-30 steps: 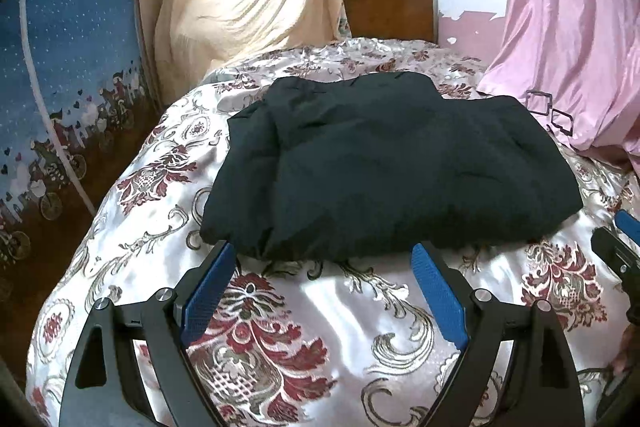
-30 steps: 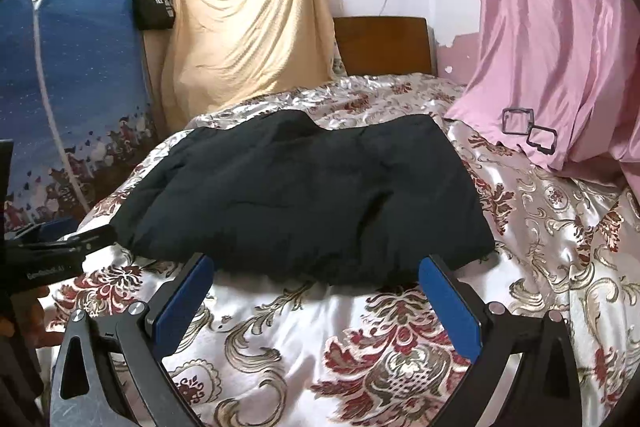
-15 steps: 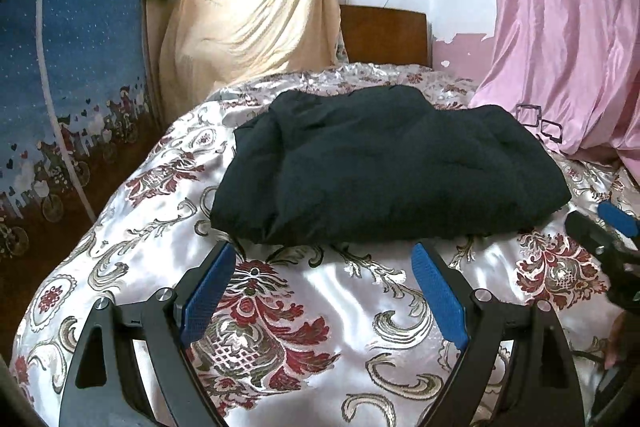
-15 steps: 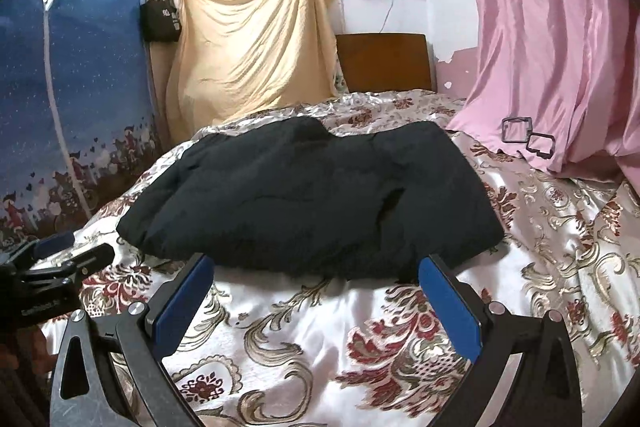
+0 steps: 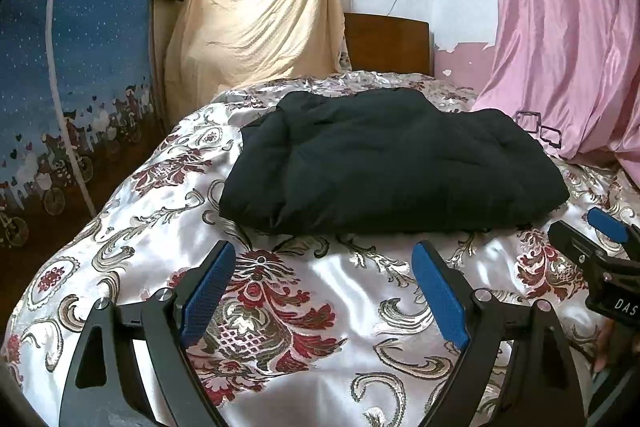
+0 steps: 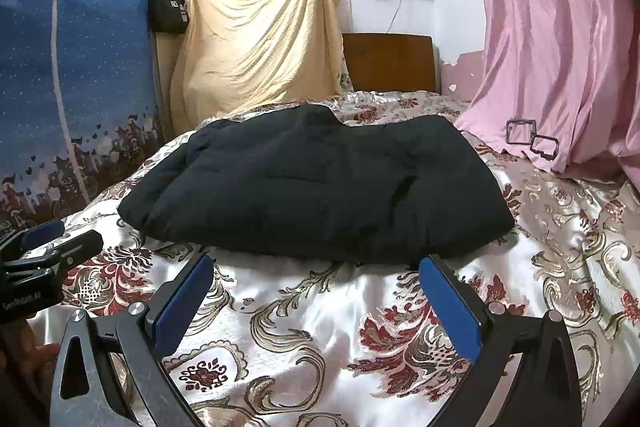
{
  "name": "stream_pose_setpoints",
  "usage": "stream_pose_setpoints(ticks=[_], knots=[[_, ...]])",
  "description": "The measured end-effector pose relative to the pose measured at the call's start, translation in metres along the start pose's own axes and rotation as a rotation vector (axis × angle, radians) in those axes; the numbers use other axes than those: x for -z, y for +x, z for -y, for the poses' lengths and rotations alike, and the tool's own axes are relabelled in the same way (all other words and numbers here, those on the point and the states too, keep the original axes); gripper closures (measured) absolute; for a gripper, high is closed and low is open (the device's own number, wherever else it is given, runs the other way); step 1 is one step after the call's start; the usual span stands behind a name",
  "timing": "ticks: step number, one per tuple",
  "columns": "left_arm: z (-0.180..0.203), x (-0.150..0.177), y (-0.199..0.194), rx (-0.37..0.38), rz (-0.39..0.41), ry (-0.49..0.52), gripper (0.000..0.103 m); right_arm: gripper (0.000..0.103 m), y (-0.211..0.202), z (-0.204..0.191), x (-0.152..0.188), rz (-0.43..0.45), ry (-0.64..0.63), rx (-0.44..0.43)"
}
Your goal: Fold large clothes
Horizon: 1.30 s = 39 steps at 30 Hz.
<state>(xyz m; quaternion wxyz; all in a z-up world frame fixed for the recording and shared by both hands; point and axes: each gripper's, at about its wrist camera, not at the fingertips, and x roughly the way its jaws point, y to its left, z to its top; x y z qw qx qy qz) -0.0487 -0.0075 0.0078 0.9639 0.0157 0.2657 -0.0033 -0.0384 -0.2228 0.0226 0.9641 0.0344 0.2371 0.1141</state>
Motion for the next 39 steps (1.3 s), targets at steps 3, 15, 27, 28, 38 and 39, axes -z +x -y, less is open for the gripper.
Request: stream_pose_setpoints(ticks=[3,15,27,28,38,39], knots=[[0.0009,0.0019,-0.0009,-0.004,0.003,0.005,0.017,0.0,0.0011,0.002,0.0006,-0.005,0.012,-0.003],[0.0001,0.002,-0.0009,-0.004,0.003,0.005,0.017,0.0,0.0032,0.0034,0.0018,-0.008,0.01,-0.003],[-0.0005,-0.0006,0.0,-0.007,-0.004,0.005,0.017,0.0,0.0062,0.0043,0.0049,-0.018,0.014,-0.006],[-0.0004,-0.0006,0.0,-0.008,-0.004,0.005,0.017,0.0,0.0066,0.0042,0.0059,-0.019,0.014,-0.007],[-0.001,-0.0006,0.0008,-0.009,-0.005,0.005,0.017,0.0,0.0092,0.0048,0.0078,-0.022,0.011,-0.007],[-0.0011,-0.0006,0.0005,-0.009,-0.005,0.005,0.017,0.0,0.0092,0.005,0.0071,-0.022,0.011,-0.007]])
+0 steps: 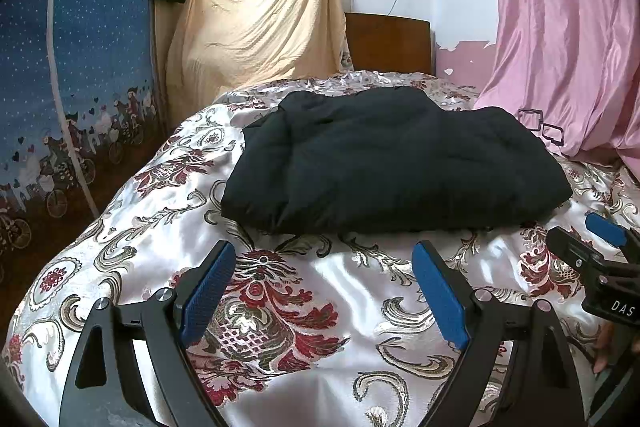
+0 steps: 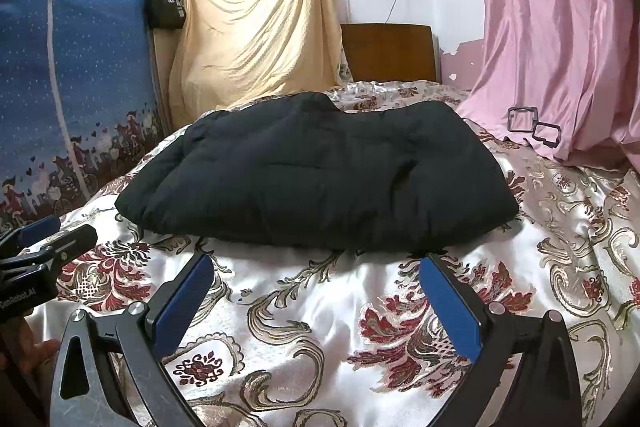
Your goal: Fold large clothes
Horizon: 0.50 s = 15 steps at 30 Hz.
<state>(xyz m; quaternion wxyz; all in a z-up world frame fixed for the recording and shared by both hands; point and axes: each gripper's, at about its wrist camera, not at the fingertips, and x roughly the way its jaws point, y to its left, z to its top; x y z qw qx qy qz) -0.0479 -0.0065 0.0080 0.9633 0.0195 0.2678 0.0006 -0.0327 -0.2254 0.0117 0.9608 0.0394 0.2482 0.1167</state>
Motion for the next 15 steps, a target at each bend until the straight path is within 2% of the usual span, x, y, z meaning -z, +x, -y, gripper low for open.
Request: stream_pose_setpoints(ticks=[15], knots=[[0.0003,0.0004,-0.0003,0.001,0.0,-0.001,0.017,0.0,0.0006,0.0001,-0.0004,-0.002,-0.001,0.0]])
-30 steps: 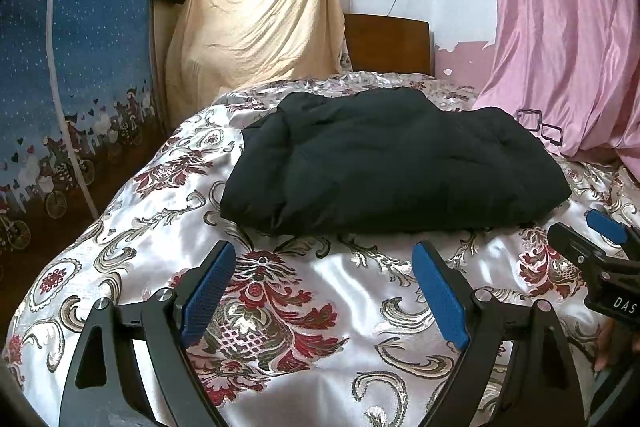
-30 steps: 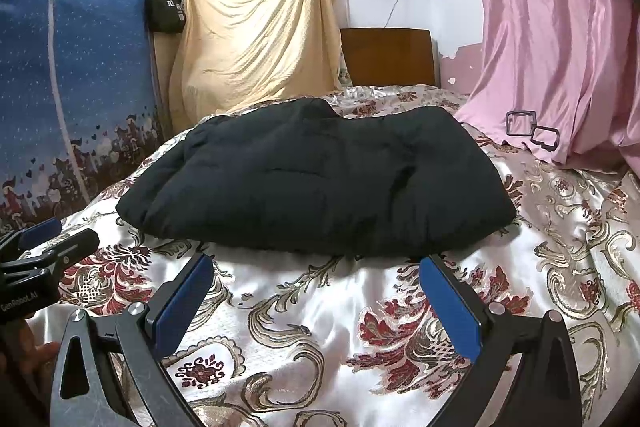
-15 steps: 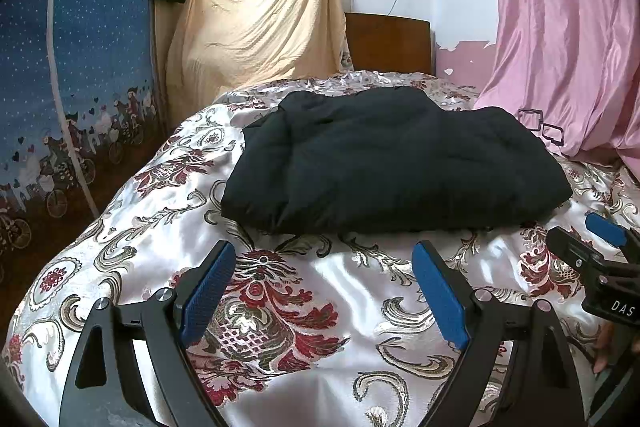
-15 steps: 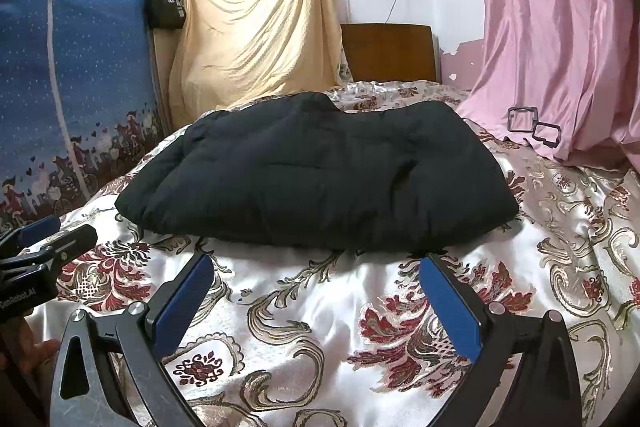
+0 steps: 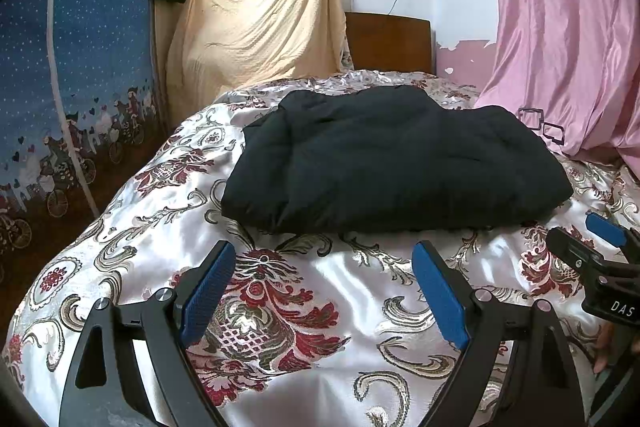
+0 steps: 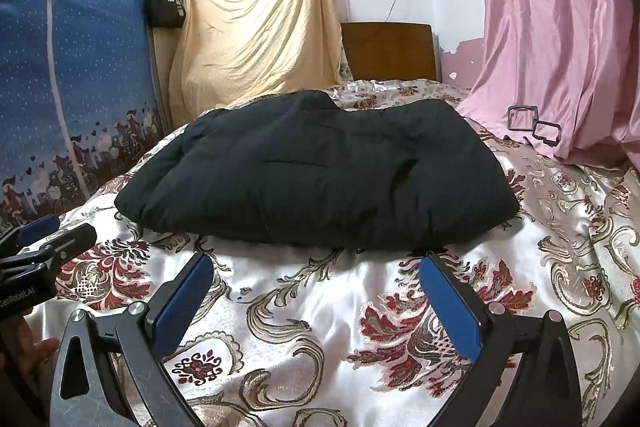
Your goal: Fold large clothes
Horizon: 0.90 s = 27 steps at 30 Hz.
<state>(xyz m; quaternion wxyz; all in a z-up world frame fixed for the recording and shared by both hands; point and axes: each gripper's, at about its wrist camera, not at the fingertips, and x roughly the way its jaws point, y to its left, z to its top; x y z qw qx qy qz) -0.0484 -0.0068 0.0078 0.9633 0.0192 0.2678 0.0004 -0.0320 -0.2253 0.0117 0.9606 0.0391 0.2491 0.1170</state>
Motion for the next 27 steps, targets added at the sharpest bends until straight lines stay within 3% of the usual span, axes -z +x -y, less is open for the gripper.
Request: stream_pose_setpoints(ticks=[27], knots=[[0.0003,0.0001,0.0004,-0.002,0.0,0.002,0.017,0.0,0.0014,0.0007,0.0002,-0.002,0.0,-0.003]])
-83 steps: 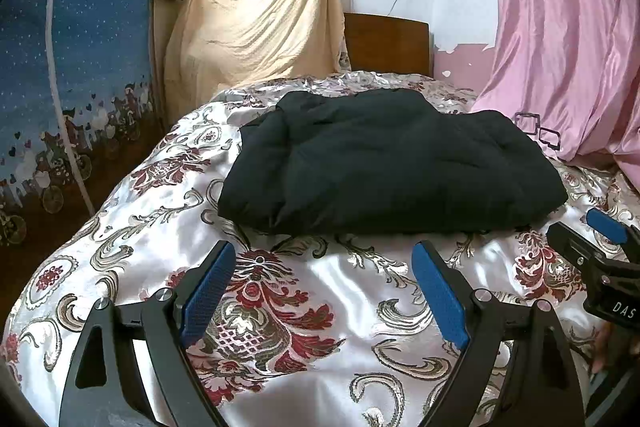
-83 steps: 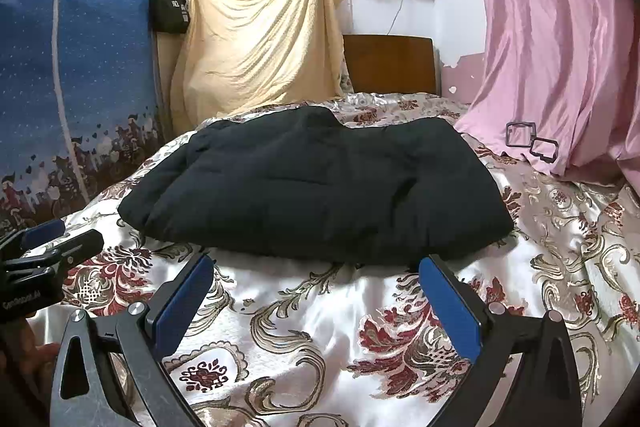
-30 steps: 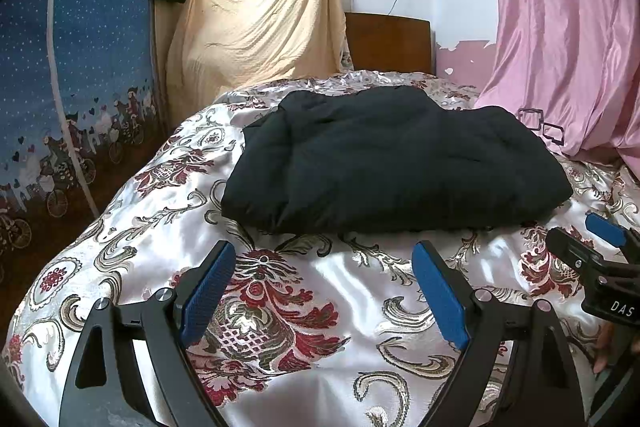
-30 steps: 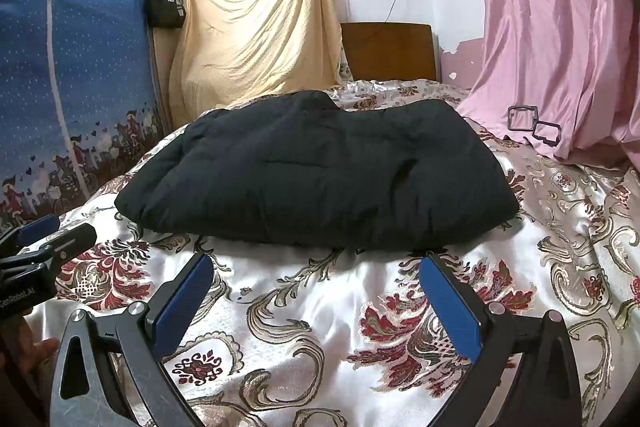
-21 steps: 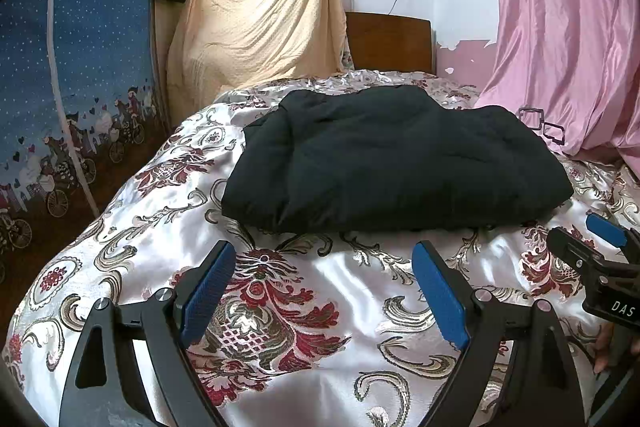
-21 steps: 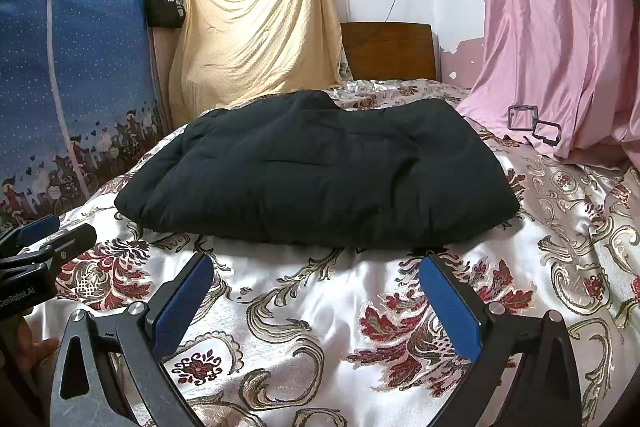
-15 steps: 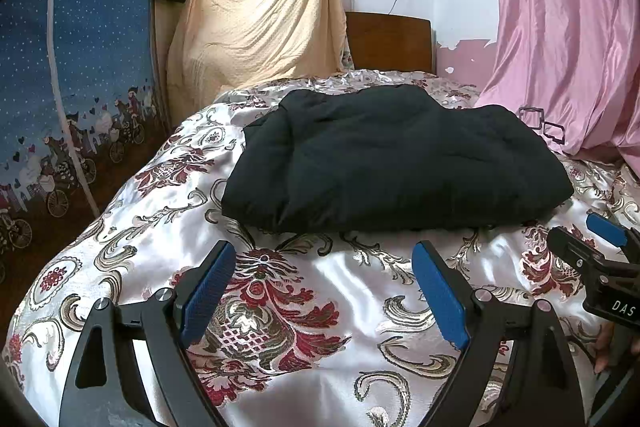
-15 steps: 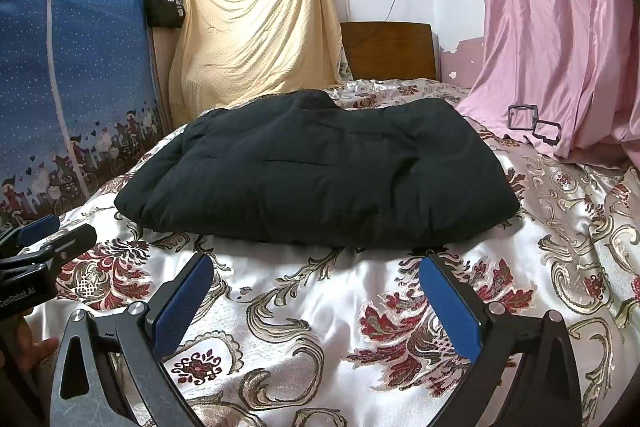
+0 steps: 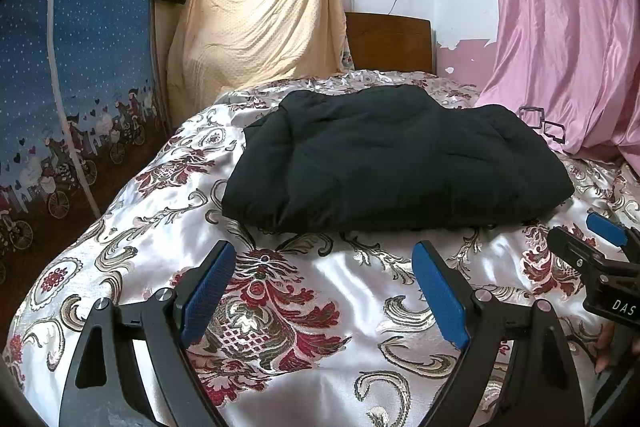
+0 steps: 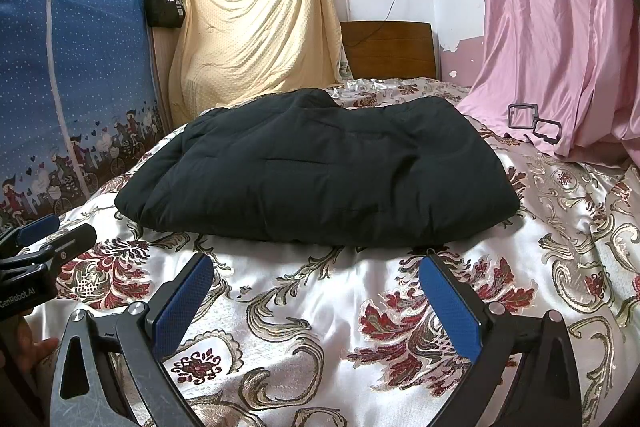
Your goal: Fold large clothes
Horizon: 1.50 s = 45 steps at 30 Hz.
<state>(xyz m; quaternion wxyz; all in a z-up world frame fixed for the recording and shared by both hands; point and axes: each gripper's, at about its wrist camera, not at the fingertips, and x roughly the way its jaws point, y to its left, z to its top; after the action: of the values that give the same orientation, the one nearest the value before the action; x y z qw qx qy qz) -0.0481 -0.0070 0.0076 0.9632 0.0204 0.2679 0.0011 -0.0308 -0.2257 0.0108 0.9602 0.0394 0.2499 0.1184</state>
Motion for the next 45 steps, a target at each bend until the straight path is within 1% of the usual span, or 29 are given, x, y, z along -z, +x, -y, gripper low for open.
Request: stream_pose_setpoints(ticks=[33,40,43,45], knots=[[-0.002,0.0008,-0.0001,0.003,0.0,0.002,0.017,0.0,0.0017,0.0001,-0.0011,-0.004,0.0,-0.003],[-0.002,0.0016,0.0011,0.015,-0.013,0.003,0.017,0.0,0.0022,-0.0003,-0.0003,-0.005,0.0,-0.003],[-0.0007,0.0025,0.0003,-0.01,-0.011,0.009,0.017,0.0,0.0024,-0.0003,-0.0005,-0.005,0.0,-0.004],[0.0003,0.0029,0.0018,-0.009,-0.019,0.012,0.017,0.0,0.0023,-0.0002,-0.0019,-0.006,0.0,-0.003]])
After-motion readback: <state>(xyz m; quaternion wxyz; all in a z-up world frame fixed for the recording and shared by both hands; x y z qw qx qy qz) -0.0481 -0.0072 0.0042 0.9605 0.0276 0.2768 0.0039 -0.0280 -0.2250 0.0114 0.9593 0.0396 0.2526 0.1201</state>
